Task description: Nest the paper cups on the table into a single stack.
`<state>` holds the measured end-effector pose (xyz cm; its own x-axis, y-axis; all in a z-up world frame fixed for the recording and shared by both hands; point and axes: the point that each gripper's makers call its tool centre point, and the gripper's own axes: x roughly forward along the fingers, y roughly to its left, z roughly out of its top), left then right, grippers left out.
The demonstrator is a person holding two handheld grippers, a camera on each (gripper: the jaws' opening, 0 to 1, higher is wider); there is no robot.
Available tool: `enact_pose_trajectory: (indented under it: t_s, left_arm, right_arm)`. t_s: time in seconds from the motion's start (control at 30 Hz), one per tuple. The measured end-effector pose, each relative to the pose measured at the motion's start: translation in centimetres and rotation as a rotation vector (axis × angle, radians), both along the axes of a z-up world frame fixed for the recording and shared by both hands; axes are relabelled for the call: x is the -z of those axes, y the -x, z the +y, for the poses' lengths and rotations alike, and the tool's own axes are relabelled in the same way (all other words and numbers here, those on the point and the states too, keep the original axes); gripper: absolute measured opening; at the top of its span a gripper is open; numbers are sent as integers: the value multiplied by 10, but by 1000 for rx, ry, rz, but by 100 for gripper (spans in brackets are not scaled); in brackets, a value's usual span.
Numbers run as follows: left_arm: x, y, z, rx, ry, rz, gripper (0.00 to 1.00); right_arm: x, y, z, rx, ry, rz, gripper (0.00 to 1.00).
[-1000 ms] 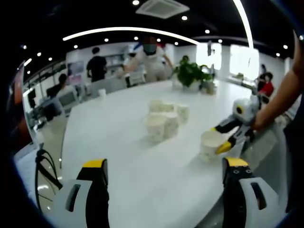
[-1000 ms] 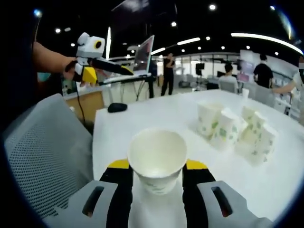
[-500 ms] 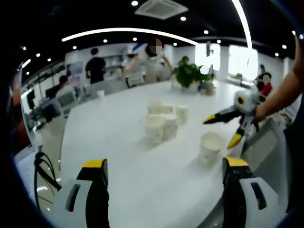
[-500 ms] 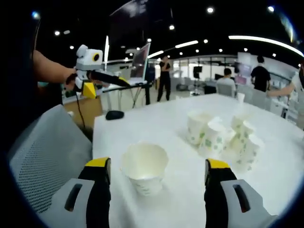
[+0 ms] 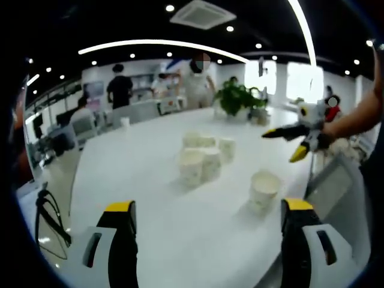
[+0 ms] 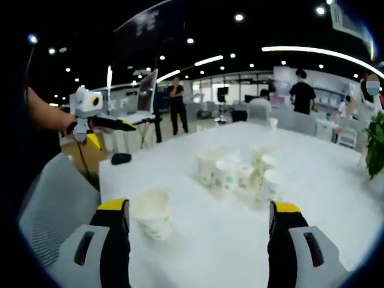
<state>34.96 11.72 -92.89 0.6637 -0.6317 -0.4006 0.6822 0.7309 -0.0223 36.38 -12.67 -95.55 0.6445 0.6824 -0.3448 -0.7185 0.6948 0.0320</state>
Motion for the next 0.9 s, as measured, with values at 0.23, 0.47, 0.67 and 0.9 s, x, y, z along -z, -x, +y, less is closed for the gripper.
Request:
enact_pose_trajectory:
  t_s: [0.23, 0.47, 0.67, 0.9]
  left_arm:
    - [2, 2, 3, -6, -1, 4, 100]
    - [12, 10, 9, -15, -4, 15, 100]
    - [20, 14, 18, -36, 7, 39, 100]
    - [23, 10, 19, -35, 32, 24, 98]
  right_arm:
    - [3, 3, -26, 75, 28, -7, 100]
    - [-1, -2, -34, 102, 36, -22, 100]
    - [4, 1, -25, 46, 118, -29, 99]
    - [4, -1, -30, 76, 81, -8, 99]
